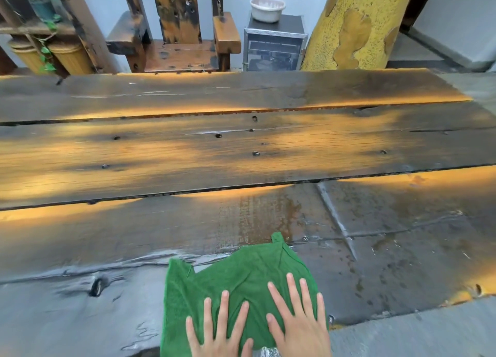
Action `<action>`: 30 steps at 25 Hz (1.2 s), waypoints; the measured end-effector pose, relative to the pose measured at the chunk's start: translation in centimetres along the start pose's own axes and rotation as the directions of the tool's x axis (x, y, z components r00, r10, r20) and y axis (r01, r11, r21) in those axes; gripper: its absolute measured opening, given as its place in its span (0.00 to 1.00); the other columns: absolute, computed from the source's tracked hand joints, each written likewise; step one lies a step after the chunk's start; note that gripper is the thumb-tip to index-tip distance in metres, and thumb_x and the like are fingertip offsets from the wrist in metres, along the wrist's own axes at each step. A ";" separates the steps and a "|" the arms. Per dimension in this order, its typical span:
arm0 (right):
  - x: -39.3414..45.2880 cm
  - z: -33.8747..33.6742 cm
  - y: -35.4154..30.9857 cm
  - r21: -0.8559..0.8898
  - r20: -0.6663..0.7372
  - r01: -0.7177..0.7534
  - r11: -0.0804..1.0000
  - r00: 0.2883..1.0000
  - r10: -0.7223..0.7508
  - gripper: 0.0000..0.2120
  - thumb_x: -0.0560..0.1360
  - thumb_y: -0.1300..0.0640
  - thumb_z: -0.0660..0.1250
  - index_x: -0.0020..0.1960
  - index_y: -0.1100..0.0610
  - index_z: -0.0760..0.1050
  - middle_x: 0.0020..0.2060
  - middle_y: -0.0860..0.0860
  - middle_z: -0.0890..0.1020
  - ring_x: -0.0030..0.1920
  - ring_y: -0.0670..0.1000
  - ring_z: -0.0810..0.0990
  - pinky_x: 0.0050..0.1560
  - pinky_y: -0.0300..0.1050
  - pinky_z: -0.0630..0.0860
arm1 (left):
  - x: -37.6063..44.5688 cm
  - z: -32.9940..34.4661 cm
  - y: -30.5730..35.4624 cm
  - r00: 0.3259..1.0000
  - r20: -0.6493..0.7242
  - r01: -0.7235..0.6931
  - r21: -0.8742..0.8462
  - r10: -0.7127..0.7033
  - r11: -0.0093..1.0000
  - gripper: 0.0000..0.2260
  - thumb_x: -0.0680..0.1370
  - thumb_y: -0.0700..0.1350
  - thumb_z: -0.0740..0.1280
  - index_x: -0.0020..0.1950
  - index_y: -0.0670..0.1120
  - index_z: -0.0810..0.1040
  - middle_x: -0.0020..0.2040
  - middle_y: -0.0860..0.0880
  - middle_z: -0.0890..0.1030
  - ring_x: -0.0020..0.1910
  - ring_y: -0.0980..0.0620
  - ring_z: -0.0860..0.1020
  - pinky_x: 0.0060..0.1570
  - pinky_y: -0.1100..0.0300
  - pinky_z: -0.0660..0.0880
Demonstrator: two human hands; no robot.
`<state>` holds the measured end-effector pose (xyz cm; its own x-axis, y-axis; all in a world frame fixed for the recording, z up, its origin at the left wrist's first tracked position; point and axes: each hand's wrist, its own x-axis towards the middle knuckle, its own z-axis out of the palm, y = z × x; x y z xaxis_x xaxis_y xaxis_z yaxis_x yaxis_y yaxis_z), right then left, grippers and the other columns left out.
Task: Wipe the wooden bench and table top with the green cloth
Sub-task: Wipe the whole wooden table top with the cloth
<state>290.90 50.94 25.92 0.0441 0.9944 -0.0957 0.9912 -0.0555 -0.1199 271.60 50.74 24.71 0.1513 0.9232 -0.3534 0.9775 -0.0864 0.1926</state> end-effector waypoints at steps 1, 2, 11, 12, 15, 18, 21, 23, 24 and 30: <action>-0.1 -0.1 0.6 -0.002 -0.002 -0.022 1.000 1.000 0.022 0.28 0.80 0.34 0.44 0.77 0.38 0.64 0.78 0.52 0.65 0.81 0.53 0.49 0.72 0.64 0.59 | 0.1 0.0 0.4 1.000 -0.004 0.005 -0.008 -0.005 1.000 0.28 0.76 0.67 0.49 0.74 0.63 0.68 0.78 0.48 0.64 0.74 0.38 0.65 0.64 0.29 0.65; -0.1 -0.1 1.1 0.005 0.000 -0.046 0.999 0.999 0.046 0.28 0.80 0.33 0.43 0.77 0.37 0.64 0.78 0.52 0.66 0.81 0.52 0.48 0.72 0.65 0.60 | 0.2 -0.1 0.8 1.000 -0.013 0.004 -0.003 -0.004 1.000 0.28 0.75 0.68 0.50 0.74 0.64 0.67 0.78 0.49 0.65 0.74 0.38 0.65 0.64 0.27 0.64; 5.1 -0.8 3.4 0.024 -0.011 -0.181 0.983 0.983 0.181 0.29 0.79 0.36 0.45 0.77 0.42 0.66 0.78 0.57 0.65 0.76 0.61 0.64 0.72 0.70 0.58 | 6.4 -3.1 4.6 0.986 -0.121 -0.109 0.046 0.113 0.993 0.35 0.66 0.71 0.64 0.73 0.65 0.70 0.78 0.47 0.67 0.74 0.32 0.64 0.62 0.17 0.53; 6.3 -0.7 3.7 0.023 -0.025 -0.182 0.983 0.983 0.183 0.29 0.78 0.38 0.49 0.77 0.42 0.65 0.78 0.57 0.64 0.77 0.61 0.63 0.73 0.70 0.57 | 7.3 -3.5 5.2 0.989 -0.119 -0.089 0.023 0.091 0.996 0.34 0.66 0.71 0.64 0.73 0.65 0.70 0.77 0.48 0.68 0.74 0.32 0.64 0.63 0.18 0.53; 10.3 -0.8 4.6 -0.001 -0.064 -0.168 0.986 0.984 0.168 0.30 0.77 0.38 0.51 0.79 0.41 0.61 0.79 0.57 0.60 0.78 0.61 0.59 0.74 0.69 0.54 | 9.9 -4.6 6.5 0.992 -0.116 -0.053 -0.016 0.051 0.998 0.34 0.67 0.70 0.64 0.73 0.64 0.71 0.77 0.48 0.68 0.74 0.31 0.65 0.63 0.18 0.53; 15.9 -1.1 5.6 -0.003 -0.058 -0.188 0.982 0.981 0.187 0.31 0.76 0.38 0.53 0.79 0.40 0.60 0.80 0.57 0.59 0.79 0.61 0.57 0.74 0.70 0.54 | 13.7 -5.7 7.5 0.992 -0.109 -0.055 0.008 0.056 0.998 0.33 0.68 0.70 0.62 0.73 0.64 0.71 0.78 0.48 0.67 0.74 0.31 0.66 0.63 0.18 0.54; 22.3 -1.5 6.2 0.009 -0.052 -0.208 0.978 0.977 0.208 0.31 0.77 0.37 0.51 0.79 0.41 0.59 0.80 0.57 0.58 0.79 0.61 0.57 0.74 0.70 0.55 | 19.7 -7.7 8.7 0.993 -0.114 -0.035 0.009 0.036 0.999 0.31 0.71 0.69 0.61 0.73 0.64 0.70 0.79 0.48 0.65 0.75 0.32 0.64 0.62 0.18 0.54; 27.4 -2.0 7.0 0.020 -0.055 -0.198 0.980 0.978 0.199 0.30 0.78 0.36 0.49 0.79 0.41 0.59 0.80 0.58 0.57 0.79 0.61 0.55 0.74 0.69 0.54 | 24.8 -9.3 10.0 0.991 -0.130 -0.024 -0.011 0.022 1.000 0.30 0.72 0.69 0.60 0.74 0.64 0.69 0.79 0.48 0.64 0.76 0.32 0.63 0.63 0.18 0.54; 30.5 -2.4 7.5 0.023 -0.065 -0.185 0.982 0.980 0.187 0.30 0.78 0.36 0.48 0.79 0.41 0.58 0.80 0.58 0.56 0.80 0.61 0.54 0.75 0.68 0.52 | 27.6 -10.1 10.6 0.989 -0.148 -0.020 -0.012 0.018 1.000 0.30 0.73 0.69 0.59 0.75 0.64 0.68 0.79 0.48 0.63 0.76 0.31 0.62 0.63 0.19 0.55; 48.5 -5.6 10.3 0.032 0.021 -0.140 0.990 0.990 0.140 0.31 0.76 0.35 0.32 0.79 0.37 0.35 0.79 0.56 0.34 0.80 0.59 0.34 0.77 0.62 0.35 | 45.3 -15.8 12.7 0.978 -0.208 0.043 0.064 -0.029 0.997 0.26 0.79 0.70 0.45 0.77 0.72 0.46 0.83 0.53 0.44 0.80 0.33 0.44 0.67 0.21 0.44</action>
<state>303.97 99.06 25.62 0.1794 0.9748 -0.1326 0.9708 -0.1972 -0.1367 288.58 97.38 25.62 0.0889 0.9830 -0.1605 0.9905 -0.0703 0.1182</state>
